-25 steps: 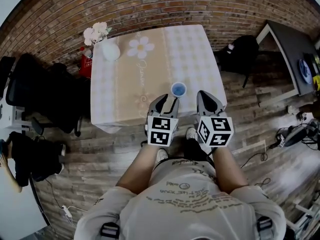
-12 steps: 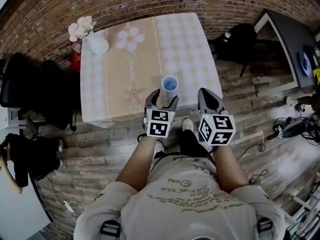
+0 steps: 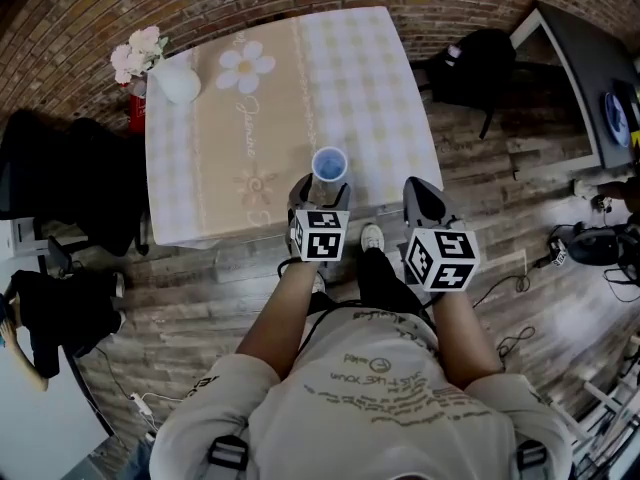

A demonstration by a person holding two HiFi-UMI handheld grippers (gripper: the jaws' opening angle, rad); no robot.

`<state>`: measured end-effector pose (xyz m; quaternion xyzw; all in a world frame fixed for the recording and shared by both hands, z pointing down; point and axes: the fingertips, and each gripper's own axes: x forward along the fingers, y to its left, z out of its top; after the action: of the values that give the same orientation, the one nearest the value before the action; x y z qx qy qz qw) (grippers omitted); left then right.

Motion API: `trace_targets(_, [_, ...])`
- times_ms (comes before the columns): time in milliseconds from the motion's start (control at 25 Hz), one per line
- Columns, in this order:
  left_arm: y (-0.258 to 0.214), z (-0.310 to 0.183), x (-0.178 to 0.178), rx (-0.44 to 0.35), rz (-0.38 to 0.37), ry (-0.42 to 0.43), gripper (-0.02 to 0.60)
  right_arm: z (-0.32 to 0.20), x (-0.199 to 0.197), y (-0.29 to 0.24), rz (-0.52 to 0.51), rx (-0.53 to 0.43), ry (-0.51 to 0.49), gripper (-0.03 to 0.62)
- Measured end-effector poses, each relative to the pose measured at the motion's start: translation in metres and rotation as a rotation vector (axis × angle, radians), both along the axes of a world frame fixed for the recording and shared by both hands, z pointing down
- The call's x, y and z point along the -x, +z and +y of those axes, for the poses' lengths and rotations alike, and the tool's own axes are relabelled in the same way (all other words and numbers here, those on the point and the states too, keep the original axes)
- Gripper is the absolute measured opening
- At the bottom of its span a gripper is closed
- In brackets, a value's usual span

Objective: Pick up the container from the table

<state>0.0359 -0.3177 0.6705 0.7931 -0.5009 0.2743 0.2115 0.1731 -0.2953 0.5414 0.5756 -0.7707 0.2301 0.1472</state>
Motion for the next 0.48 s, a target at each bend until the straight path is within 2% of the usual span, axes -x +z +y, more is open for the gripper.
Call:
trace_targets(280, [0.019, -0.018, 0.003, 0.01, -0.015, -0.08, 0.296, -0.014, -0.015, 0.014, 0.013, 0.03, -0.002, 0.002])
trace_targets(480, [0.028, -0.03, -0.002, 0.019, -0.008, -0.078, 0.296, -0.023, -0.017, 0.025, 0.02, 0.054, -0.006, 0.002])
